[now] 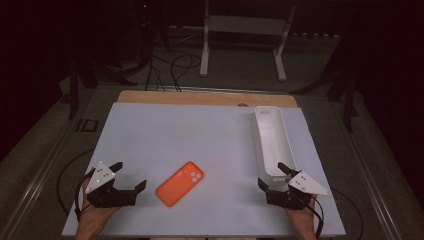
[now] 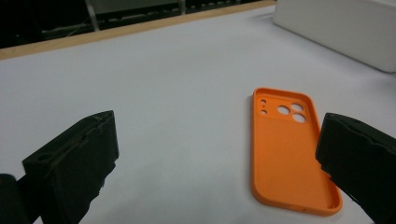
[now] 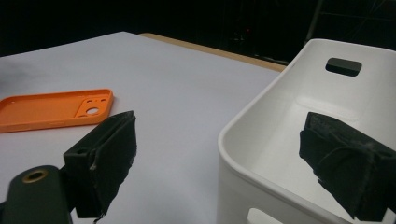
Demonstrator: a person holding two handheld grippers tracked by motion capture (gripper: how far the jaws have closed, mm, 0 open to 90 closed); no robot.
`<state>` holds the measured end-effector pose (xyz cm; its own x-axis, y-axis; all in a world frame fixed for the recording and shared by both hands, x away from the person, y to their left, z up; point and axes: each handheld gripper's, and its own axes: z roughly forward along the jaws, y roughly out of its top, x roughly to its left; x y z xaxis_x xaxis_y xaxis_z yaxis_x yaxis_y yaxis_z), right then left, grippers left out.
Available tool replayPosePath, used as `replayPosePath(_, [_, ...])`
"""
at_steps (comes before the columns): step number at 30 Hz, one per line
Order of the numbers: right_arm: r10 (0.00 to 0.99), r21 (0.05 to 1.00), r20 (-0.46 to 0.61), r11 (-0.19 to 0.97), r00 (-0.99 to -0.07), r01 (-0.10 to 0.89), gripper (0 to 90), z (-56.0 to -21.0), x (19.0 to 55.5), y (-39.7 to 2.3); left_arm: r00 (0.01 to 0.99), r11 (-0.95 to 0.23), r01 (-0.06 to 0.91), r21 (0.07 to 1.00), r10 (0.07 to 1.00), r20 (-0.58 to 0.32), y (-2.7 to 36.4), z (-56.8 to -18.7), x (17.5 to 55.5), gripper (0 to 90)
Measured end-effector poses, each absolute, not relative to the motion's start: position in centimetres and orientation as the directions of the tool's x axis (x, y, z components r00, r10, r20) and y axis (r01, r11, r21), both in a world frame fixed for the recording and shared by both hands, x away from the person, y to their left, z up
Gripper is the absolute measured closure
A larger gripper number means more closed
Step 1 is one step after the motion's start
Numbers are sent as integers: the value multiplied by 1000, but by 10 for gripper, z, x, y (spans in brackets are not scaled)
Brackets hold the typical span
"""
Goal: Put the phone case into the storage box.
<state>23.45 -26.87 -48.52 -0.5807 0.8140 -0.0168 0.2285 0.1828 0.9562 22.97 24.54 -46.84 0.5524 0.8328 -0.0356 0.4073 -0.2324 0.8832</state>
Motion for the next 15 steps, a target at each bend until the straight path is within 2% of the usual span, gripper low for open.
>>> replayPosePath(15, [815,955,-13,182,-579,235,111,-486,235,-268,598,-313,490,814,800,-53,226,-469,241,2])
